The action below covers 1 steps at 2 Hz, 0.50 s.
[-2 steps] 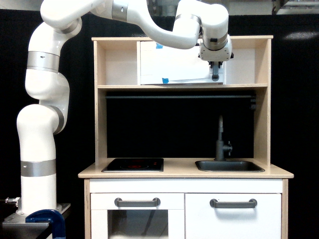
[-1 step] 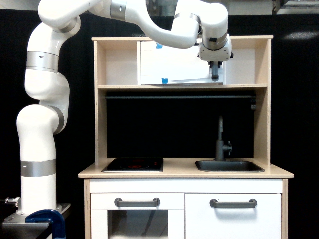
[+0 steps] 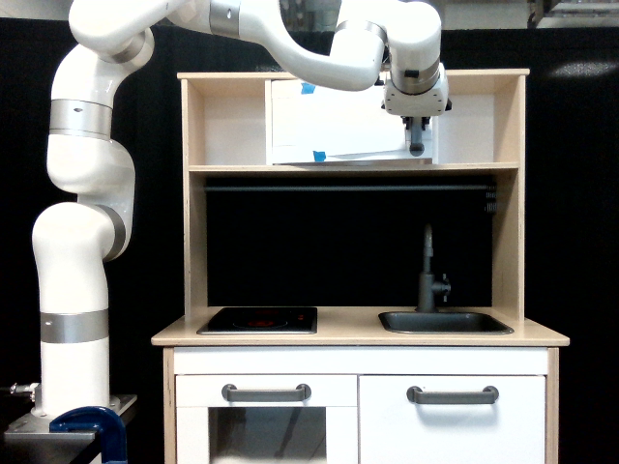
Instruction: Open the oven door
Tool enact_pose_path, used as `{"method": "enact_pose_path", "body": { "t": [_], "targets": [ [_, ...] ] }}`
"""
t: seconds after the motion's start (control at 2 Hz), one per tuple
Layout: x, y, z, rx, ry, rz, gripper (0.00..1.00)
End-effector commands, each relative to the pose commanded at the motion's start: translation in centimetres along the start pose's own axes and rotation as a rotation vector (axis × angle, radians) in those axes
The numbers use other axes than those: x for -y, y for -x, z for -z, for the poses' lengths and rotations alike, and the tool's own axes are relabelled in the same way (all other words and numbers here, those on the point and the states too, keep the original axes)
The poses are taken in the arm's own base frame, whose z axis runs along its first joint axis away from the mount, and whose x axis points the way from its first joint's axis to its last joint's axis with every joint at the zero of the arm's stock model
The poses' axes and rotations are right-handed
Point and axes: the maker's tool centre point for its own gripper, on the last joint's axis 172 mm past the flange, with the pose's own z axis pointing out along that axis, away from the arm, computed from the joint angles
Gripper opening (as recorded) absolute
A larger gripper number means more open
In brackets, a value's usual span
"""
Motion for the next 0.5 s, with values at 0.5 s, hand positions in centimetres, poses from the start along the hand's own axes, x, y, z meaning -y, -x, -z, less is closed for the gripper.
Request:
{"method": "enact_pose_path", "body": {
  "t": [0.5],
  "targets": [
    [0.61, -0.24, 0.82, 0.000, 0.000, 0.000, 0.00]
  ]
}}
